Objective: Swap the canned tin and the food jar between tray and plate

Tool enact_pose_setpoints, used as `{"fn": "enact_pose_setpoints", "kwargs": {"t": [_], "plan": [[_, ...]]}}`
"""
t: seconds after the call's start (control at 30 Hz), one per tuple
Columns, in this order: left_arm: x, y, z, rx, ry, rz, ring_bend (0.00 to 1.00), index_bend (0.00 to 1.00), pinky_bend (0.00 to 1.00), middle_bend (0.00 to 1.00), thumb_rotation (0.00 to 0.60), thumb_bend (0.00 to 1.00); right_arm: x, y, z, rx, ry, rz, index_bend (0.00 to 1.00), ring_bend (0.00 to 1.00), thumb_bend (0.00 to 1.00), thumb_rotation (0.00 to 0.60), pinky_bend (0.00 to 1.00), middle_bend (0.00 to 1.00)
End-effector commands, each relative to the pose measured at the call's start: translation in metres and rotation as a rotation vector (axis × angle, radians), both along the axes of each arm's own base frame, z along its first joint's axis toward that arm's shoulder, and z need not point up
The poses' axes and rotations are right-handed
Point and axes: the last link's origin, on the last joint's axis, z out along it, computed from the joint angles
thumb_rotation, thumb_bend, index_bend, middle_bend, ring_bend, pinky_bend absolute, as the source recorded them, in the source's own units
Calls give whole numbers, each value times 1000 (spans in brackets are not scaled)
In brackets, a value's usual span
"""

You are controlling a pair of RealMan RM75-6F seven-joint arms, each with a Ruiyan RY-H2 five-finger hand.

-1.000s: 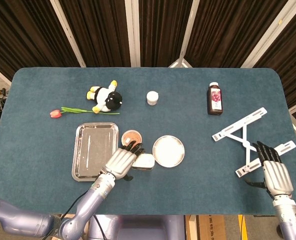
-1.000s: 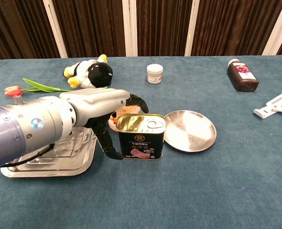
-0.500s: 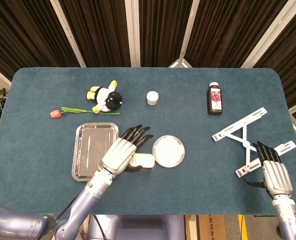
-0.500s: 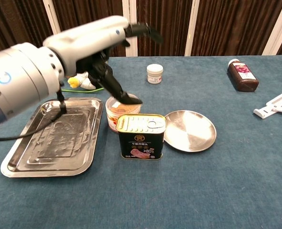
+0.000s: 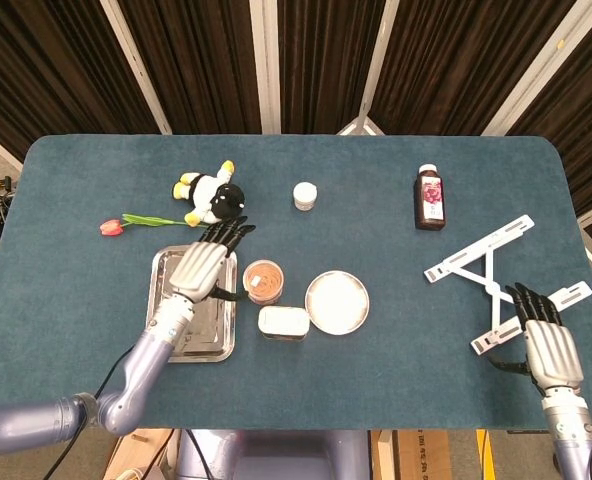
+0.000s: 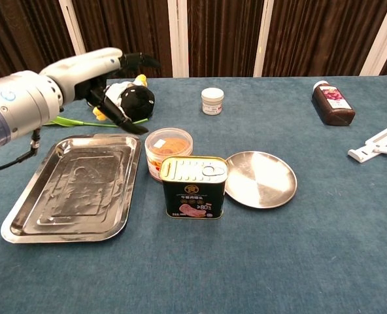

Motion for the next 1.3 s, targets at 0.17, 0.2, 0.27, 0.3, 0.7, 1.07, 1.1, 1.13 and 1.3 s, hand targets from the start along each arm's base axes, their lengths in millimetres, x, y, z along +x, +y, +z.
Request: {"fn": "enact_pose_setpoints", "kwargs": {"t": [0.17,0.2,0.27,0.3,0.7,1.07,1.1,1.13,1.3], "plan": [[-11,5,-14,-72,-4,31,0,101,19,0,600,0,2,2,-1,-8,14,6,16,0,0,600,0,0],[-12,1,-15,-76,4,27,0,100,18,0,600,0,3,2,-1,-7,11,5,16,0,0,600,0,0],[-16,0,-17,-78,21,39,0,100,17,0,600,0,4,3,-1,-5,6,5,16,0,0,600,0,0],[-18,0,-19,-82,22,47,0,100,17,0,600,0,3,3,-1,-5,8,4,16,0,0,600,0,0],[-21,-1,-42,-163,2,64,0,98,19,0,600,0,3,3,0,-11,7,-8,16,0,0,600,0,0],[-4,2,-66,-147,-27,16,33,160,150,99,600,77,2,2,0,-10,1,-14,16,0,0,600,0,0],[-2,2,-68,-141,-23,7,48,167,163,117,600,91,1,1,0,-8,1,-15,16,0,0,600,0,0],[-2,2,-69,-138,-20,2,73,178,183,143,600,105,1,1,0,-7,1,-15,16,0,0,600,0,0],[-2,3,-71,-122,-3,-9,190,216,277,253,600,170,2,1,0,-1,-9,-14,16,0,0,600,0,0]]}}
